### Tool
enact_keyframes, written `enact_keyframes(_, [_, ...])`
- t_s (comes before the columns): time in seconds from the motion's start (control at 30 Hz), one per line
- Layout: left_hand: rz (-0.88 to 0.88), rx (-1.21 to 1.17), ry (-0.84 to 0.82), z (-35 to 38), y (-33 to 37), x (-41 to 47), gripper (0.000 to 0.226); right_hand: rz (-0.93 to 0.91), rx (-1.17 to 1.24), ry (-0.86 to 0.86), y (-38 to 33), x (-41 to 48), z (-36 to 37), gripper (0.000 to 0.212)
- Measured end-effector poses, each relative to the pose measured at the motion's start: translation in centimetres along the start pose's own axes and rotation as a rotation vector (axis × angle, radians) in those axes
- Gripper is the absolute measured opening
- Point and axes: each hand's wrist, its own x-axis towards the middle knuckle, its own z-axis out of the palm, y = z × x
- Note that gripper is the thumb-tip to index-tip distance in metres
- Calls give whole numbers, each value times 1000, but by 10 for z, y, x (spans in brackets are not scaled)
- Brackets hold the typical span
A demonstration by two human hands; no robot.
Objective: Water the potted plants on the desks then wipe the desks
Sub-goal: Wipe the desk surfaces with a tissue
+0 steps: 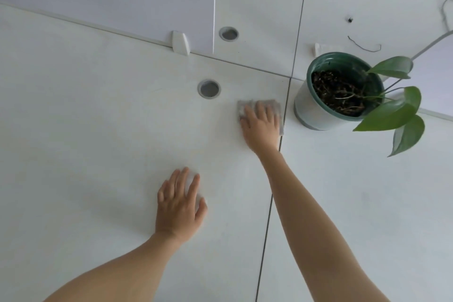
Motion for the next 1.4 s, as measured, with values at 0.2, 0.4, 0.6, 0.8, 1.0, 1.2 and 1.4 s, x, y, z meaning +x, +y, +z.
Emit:
enact_keyframes(0.2, [0, -1, 20, -1, 1, -1, 48, -334, -103, 110, 83, -108, -9, 43])
enact_keyframes(0.4, [0, 0, -17, -2, 0, 0, 48, 404, -45, 195, 190, -52, -56, 49])
enact_keyframes(0.6, [-11, -13, -69, -6, -2, 2, 48, 418, -18, 88, 194, -3, -77, 63])
enact_keyframes(0.8, [-56, -21, -163, -16, 3, 4, 48, 415, 21, 80, 171, -56, -64, 45])
enact_keyframes(1.0, [-56, -25, -229, -26, 4, 6, 47, 38, -10, -16, 88, -112, -21, 40])
enact_keyframes(1.2, [-92, -157, -121, -64, -2, -12, 42, -155, 161, 15, -1, -168, 11, 38])
enact_keyframes(1.4, [-516, -390, -33, -106, -40, -132, 36, -182, 837, -233, -72, -244, 1, 28])
